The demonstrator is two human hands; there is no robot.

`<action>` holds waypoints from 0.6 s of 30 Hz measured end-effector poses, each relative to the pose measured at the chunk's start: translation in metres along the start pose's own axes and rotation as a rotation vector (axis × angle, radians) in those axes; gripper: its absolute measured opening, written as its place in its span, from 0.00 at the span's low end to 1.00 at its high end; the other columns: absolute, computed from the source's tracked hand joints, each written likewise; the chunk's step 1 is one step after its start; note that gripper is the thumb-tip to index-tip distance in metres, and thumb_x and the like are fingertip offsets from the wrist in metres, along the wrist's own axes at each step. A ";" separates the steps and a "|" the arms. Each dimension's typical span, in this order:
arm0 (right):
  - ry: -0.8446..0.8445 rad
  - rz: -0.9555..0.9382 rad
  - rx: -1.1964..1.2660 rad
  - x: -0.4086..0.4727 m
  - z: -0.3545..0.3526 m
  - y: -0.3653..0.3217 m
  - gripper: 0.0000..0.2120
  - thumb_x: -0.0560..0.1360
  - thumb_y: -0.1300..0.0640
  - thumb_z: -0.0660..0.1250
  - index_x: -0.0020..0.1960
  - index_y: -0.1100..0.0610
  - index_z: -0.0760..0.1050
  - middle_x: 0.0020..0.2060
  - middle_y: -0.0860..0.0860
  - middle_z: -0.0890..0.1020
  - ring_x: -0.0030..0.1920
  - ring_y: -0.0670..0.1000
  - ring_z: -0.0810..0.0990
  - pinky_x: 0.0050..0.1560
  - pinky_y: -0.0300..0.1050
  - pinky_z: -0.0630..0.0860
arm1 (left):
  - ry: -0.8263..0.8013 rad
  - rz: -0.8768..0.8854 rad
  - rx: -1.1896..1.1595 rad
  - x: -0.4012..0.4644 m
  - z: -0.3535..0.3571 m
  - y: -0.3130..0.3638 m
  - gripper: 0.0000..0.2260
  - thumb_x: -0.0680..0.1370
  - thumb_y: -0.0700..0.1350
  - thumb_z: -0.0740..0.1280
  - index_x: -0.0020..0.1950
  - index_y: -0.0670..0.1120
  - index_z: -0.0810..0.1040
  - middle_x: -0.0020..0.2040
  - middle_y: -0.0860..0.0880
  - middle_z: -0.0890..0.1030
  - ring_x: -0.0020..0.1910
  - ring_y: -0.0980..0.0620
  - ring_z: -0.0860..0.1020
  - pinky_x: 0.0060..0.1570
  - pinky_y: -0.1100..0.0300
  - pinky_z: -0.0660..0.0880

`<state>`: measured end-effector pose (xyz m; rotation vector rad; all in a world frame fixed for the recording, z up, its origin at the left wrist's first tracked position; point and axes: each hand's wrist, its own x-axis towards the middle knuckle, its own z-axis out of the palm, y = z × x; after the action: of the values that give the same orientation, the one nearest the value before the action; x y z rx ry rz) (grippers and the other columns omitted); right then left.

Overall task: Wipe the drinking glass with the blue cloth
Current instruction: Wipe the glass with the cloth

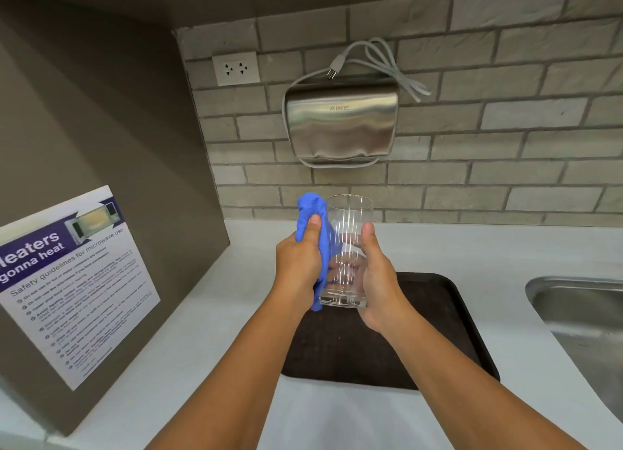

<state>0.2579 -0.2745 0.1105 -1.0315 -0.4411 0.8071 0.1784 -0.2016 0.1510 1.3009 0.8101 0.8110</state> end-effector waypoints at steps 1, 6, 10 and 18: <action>0.019 0.007 -0.016 0.000 0.001 0.000 0.34 0.69 0.28 0.62 0.59 0.53 0.82 0.47 0.59 0.88 0.45 0.60 0.88 0.43 0.55 0.84 | 0.015 0.021 0.031 -0.001 0.001 0.000 0.16 0.78 0.61 0.63 0.44 0.51 0.81 0.40 0.45 0.86 0.41 0.41 0.85 0.35 0.51 0.82; 0.101 -0.032 -0.127 0.001 0.012 -0.006 0.26 0.75 0.30 0.59 0.58 0.48 0.81 0.54 0.55 0.87 0.54 0.56 0.87 0.61 0.62 0.80 | 0.058 0.546 0.401 -0.016 0.011 -0.013 0.14 0.79 0.59 0.61 0.62 0.59 0.77 0.50 0.61 0.83 0.50 0.60 0.80 0.42 0.74 0.72; 0.055 -0.022 -0.062 -0.001 0.010 -0.011 0.29 0.74 0.29 0.61 0.58 0.50 0.82 0.57 0.63 0.85 0.56 0.65 0.84 0.59 0.65 0.80 | 0.067 0.524 0.300 -0.013 0.010 -0.006 0.12 0.78 0.58 0.62 0.51 0.53 0.81 0.33 0.62 0.80 0.38 0.58 0.81 0.32 0.74 0.70; -0.164 0.023 0.089 -0.006 -0.003 -0.006 0.36 0.68 0.28 0.61 0.63 0.53 0.79 0.44 0.60 0.83 0.42 0.59 0.84 0.44 0.57 0.83 | 0.024 -0.051 -0.091 -0.002 -0.003 -0.001 0.17 0.77 0.60 0.65 0.45 0.47 0.82 0.39 0.45 0.87 0.40 0.43 0.85 0.36 0.52 0.82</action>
<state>0.2588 -0.2824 0.1142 -0.8930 -0.5293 0.9282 0.1748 -0.2019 0.1495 1.1875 0.8133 0.8145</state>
